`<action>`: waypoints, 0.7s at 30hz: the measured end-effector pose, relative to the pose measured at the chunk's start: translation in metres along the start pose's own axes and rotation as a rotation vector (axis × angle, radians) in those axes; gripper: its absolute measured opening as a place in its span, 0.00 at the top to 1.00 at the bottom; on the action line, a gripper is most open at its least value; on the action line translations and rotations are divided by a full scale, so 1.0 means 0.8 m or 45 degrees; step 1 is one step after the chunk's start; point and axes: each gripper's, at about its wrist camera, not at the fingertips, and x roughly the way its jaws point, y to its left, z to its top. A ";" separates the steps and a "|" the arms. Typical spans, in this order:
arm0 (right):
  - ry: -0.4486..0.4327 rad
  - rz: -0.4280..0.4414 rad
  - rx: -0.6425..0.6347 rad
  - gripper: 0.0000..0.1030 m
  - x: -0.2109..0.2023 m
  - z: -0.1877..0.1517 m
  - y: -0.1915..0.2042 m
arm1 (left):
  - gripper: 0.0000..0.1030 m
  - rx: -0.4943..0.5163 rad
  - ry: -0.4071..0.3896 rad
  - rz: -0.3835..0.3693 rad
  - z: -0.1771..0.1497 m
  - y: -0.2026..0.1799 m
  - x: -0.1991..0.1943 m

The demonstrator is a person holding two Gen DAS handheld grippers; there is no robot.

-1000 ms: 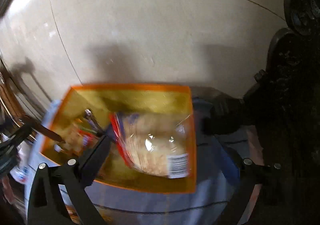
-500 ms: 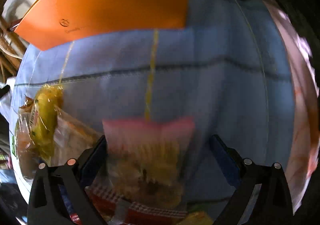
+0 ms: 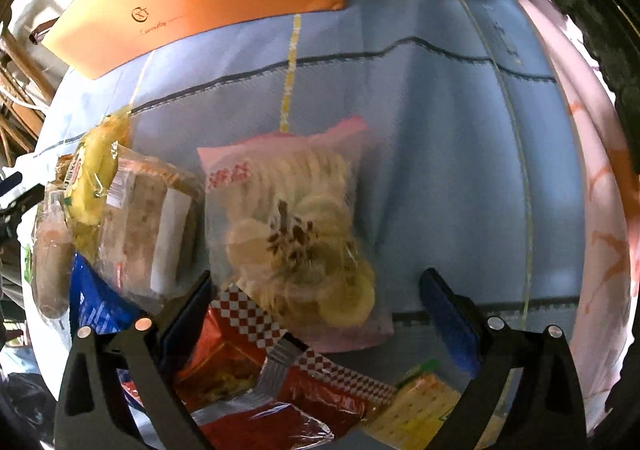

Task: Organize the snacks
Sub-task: 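Grasp the orange-printed cake pack with the left tool while the right tool grasps the pink-topped cracker bag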

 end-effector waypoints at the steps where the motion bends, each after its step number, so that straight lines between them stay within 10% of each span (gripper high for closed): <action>1: -0.003 -0.002 -0.008 0.03 0.000 -0.006 -0.002 | 0.04 0.000 0.012 -0.022 0.000 0.002 0.001; 14: -0.029 -0.051 -0.036 0.05 0.000 -0.040 0.012 | 0.04 -0.042 0.146 -0.054 0.007 -0.030 0.033; 16: -0.076 -0.089 -0.050 0.19 -0.007 -0.048 0.018 | 0.24 -0.238 0.182 -0.140 0.003 -0.013 0.040; 21: -0.121 -0.052 0.003 0.48 -0.025 -0.062 0.026 | 0.58 -0.159 0.100 -0.082 0.004 -0.034 0.026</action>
